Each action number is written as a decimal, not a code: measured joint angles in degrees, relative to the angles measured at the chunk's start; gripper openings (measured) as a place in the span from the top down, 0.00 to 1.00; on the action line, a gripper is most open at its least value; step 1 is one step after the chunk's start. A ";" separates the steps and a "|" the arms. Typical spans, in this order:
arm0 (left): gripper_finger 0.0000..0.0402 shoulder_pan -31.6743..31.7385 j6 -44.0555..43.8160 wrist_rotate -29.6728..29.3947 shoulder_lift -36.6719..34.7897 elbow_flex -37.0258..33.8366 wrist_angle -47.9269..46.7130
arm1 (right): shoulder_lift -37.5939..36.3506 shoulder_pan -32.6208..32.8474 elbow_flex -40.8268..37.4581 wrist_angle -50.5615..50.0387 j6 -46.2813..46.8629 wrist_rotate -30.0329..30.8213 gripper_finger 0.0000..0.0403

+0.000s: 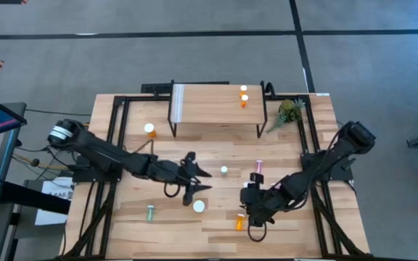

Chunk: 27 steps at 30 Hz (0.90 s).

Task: Pick and place medicine bottles onto shelf by color
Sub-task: Put the small orange pill bottle on the shelf aligned with the small orange pill bottles

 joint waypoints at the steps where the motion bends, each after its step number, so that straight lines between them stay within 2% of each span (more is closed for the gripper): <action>1: 0.55 -0.38 -0.32 0.69 1.67 0.00 1.57 | -0.53 0.26 0.00 -0.96 0.15 0.07 0.46; 6: 0.55 -1.39 -1.74 5.34 9.65 0.49 8.90 | -3.52 1.61 0.00 -3.48 1.60 3.81 0.46; 10: 0.55 -1.43 -1.53 7.04 14.37 3.41 7.63 | -4.45 2.79 0.00 -3.77 1.75 4.71 0.46; 13: 0.55 -1.36 1.93 8.64 15.89 6.28 4.12 | -3.70 3.23 0.02 -3.17 0.84 4.67 0.46; 18: 0.55 -1.71 7.55 10.91 13.06 10.17 -8.57 | 0.61 3.18 -0.02 -2.59 -2.98 -2.33 0.46; 23: 0.55 -3.23 11.11 9.69 9.35 10.36 -8.28 | 4.25 2.61 -0.04 3.99 -9.22 -9.57 0.46; 27: 0.55 -4.70 13.40 9.69 8.29 10.36 -5.85 | 3.37 0.97 -4.38 9.28 -11.19 -11.59 0.49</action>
